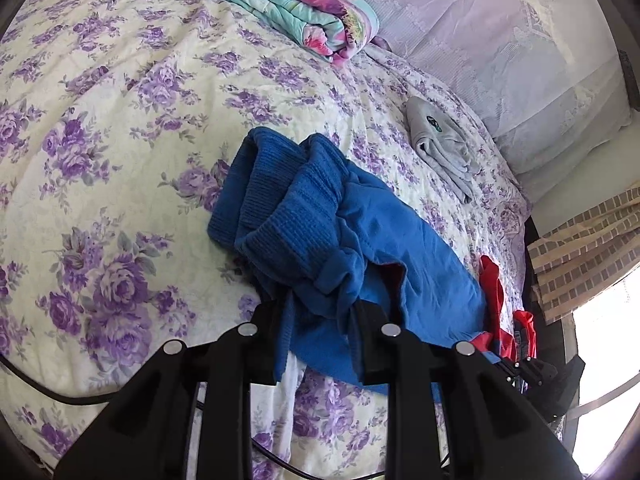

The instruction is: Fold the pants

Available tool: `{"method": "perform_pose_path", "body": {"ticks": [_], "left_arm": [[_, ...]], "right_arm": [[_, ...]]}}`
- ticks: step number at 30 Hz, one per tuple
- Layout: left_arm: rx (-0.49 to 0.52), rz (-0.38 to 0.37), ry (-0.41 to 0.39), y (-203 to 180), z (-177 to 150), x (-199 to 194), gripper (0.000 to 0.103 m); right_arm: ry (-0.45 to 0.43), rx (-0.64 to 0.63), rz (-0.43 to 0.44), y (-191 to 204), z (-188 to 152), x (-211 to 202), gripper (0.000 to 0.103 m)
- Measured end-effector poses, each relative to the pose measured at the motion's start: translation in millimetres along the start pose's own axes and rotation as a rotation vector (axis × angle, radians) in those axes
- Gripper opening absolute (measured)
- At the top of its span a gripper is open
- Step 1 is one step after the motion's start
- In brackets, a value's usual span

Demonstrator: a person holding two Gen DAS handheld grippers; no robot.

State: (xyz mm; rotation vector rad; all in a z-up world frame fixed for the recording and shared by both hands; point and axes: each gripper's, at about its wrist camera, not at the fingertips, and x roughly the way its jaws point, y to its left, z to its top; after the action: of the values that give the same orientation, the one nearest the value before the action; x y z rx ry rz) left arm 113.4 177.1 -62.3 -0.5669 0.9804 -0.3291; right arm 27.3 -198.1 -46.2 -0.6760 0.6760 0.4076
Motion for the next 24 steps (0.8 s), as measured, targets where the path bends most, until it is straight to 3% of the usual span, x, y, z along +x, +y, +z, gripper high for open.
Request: {"method": "perform_pose_path", "body": {"ticks": [4,7,9,11,12,13,14,17,19,21,22,24], "left_arm": [[0.030,-0.002,0.019,2,-11,-6,0.023],[0.000,0.027,0.064,18,-23,9,0.023],[0.002,0.028,0.052,19,-25,9,0.024],[0.006,0.027,0.044,15,-25,2,0.035],[0.022,0.038,0.034,13,-25,-3,0.042],[0.043,0.064,0.012,10,-26,-12,0.049],[0.057,0.089,-0.015,9,-27,-21,0.053],[0.091,0.129,-0.102,6,-34,-47,0.057],[0.112,0.133,-0.154,1,-35,-57,0.057],[0.144,0.115,-0.178,-10,-34,-57,0.058],[0.165,0.102,-0.179,-17,-33,-53,0.062],[0.211,0.077,-0.173,-33,-31,-44,0.065]], "right_arm": [[0.013,0.062,0.078,5,-10,-25,0.003],[0.085,0.086,0.119,22,-30,-5,0.003],[0.089,0.124,0.120,26,-35,3,0.005],[0.099,0.151,0.132,22,-32,2,0.007],[0.097,0.163,0.150,20,-31,-1,0.015],[0.088,0.190,0.184,15,-31,-8,0.033],[0.068,0.226,0.223,9,-31,-15,0.040],[-0.032,0.360,0.312,-14,-29,-41,0.046],[-0.095,0.484,0.272,-36,-23,-47,0.060],[-0.088,0.596,0.116,-55,-14,-36,0.068],[-0.064,0.629,0.026,-61,-8,-25,0.068],[-0.031,0.656,-0.060,-69,4,1,0.068]]}}
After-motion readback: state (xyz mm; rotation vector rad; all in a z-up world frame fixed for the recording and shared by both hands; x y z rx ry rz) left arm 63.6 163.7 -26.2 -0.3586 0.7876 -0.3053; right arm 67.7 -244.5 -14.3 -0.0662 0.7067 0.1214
